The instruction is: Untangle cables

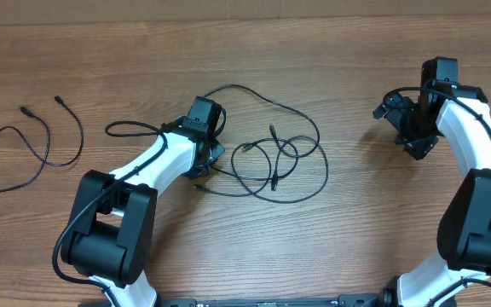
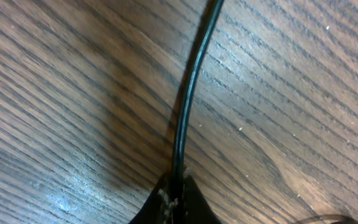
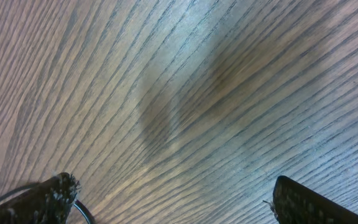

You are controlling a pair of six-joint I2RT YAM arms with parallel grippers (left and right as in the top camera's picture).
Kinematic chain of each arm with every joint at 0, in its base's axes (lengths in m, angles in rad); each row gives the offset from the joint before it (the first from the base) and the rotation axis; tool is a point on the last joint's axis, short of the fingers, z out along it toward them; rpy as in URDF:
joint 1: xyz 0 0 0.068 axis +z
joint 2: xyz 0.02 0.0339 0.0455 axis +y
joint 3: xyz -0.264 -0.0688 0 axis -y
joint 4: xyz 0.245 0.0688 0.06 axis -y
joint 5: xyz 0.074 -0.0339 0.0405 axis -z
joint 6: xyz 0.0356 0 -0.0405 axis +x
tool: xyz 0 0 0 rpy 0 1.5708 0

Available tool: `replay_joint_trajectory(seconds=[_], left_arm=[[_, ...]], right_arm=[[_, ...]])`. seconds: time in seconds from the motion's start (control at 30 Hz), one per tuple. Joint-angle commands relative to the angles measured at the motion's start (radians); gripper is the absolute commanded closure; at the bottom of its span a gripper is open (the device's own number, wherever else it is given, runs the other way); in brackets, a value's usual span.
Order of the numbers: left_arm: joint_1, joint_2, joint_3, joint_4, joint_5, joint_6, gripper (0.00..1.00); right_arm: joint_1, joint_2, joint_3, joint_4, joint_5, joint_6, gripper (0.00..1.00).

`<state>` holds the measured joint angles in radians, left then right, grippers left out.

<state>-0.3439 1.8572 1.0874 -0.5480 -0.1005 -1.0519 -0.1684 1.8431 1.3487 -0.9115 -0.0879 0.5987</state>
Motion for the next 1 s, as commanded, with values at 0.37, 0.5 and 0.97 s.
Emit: replay_joint_trajectory(seconds=[0.37, 0.5, 0.97], left_arm=[[0.011, 0.007, 0.014, -0.046, 0.106, 0.129, 0.96], [0.016, -0.001, 0.069, -0.047, 0.209, 0.32, 0.96], [0.036, -0.044, 0.573, -0.23, 0.615, 0.672, 0.96]], right_arm=[[-0.001, -0.008, -0.001, 0.003, 0.012, 0.0, 0.0], [-0.001, -0.008, -0.001, 0.003, 0.012, 0.0, 0.0], [-0.001, -0.008, -0.001, 0.003, 0.013, 0.0, 0.0]])
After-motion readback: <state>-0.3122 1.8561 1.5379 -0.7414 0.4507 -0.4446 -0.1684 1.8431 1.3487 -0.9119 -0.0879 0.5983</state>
